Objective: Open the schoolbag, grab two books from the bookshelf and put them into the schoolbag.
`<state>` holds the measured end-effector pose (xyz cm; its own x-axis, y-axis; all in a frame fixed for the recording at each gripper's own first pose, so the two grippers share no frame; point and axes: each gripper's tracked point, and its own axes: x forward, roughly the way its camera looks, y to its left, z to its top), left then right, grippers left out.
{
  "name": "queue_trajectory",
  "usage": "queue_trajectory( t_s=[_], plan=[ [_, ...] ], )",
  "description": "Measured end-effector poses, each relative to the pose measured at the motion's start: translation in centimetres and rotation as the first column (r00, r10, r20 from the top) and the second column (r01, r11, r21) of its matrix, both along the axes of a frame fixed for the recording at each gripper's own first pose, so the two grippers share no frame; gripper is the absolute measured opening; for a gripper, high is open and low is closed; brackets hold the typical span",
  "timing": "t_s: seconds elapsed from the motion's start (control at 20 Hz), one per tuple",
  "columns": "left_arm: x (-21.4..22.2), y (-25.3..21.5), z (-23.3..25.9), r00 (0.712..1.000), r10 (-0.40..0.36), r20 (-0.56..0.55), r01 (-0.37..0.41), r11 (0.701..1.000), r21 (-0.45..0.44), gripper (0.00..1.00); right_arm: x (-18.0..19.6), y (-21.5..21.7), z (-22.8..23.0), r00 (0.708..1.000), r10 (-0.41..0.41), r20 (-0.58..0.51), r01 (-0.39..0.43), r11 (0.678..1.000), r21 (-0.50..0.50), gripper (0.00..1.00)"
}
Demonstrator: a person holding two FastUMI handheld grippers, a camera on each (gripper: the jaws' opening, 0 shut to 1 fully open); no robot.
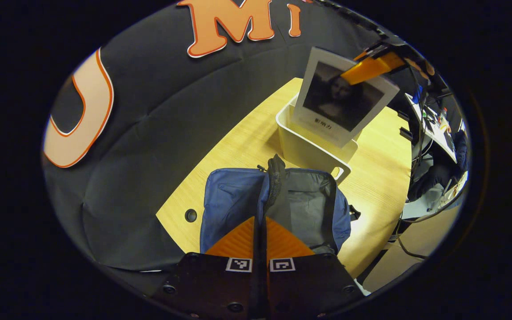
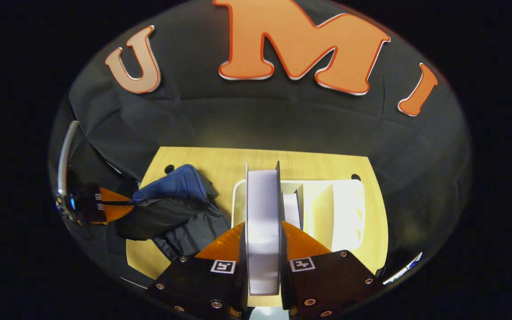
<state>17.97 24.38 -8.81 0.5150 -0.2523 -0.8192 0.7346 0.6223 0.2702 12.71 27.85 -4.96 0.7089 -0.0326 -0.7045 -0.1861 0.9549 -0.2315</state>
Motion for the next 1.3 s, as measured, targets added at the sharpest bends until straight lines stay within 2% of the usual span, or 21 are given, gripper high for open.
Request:
queue_trajectory(
  t_s=[0.2, 0.3, 0.4, 0.55, 0.75, 0.9, 1.05, 1.25, 1.3],
  plan=[
    [-0.2, -0.1, -0.2, 1.0, -0.004, -0.002, 0.004, 1.0, 0.002, 0.01, -3.9, 1.3, 4.0, 0.997, 0.022, 0.076, -0.032, 0.991, 0.132, 0.29],
    [-0.3, 0.0, -0.3, 1.0, -0.001, 0.002, 0.001, 1.0, 0.004, 0.01, -5.8, 2.0, 4.7, 0.995, 0.013, 0.101, -0.037, 0.971, 0.235, 0.29],
    [-0.3, 0.0, -0.2, 1.0, -0.008, 0.016, 0.008, 1.0, 0.014, 0.01, -7.3, 2.0, 4.1, 0.993, -0.046, 0.106, 0.005, 0.935, 0.354, 0.29],
    [-0.4, -0.2, 0.1, 0.999, -0.022, 0.034, 0.021, 0.999, 0.035, 0.01, -9.0, 1.9, 0.7, 0.99, -0.122, 0.076, 0.065, 0.851, 0.522, 0.29],
    [-0.8, -1.0, 0.5, 0.998, -0.045, 0.033, 0.044, 0.998, 0.042, 0.0, -10.5, 2.3, -4.8, 0.982, -0.19, -0.006, 0.137, 0.686, 0.714, 0.29],
    [-1.7, -1.4, 0.6, 0.998, -0.055, 0.044, 0.053, 0.998, 0.043, 0.0, -10.0, 3.9, -9.3, 0.969, -0.242, -0.058, 0.192, 0.581, 0.791, 0.29],
    [-2.2, -1.6, 0.8, 0.997, -0.047, 0.054, 0.045, 0.998, 0.032, 0.0, -9.9, 4.2, -13.9, 0.955, -0.272, -0.116, 0.251, 0.541, 0.802, 0.29],
    [-2.5, -1.5, 1.5, 0.996, -0.032, 0.088, 0.03, 0.999, 0.022, 0.0, -9.7, 5.4, -16.5, 0.948, -0.288, -0.134, 0.255, 0.442, 0.86, 0.29],
    [-2.8, -1.3, 1.7, 0.995, -0.032, 0.091, 0.03, 0.999, 0.025, 0.0, -9.3, 5.9, -17.0, 0.946, -0.295, -0.136, 0.258, 0.43, 0.865, 0.29]
  ],
)
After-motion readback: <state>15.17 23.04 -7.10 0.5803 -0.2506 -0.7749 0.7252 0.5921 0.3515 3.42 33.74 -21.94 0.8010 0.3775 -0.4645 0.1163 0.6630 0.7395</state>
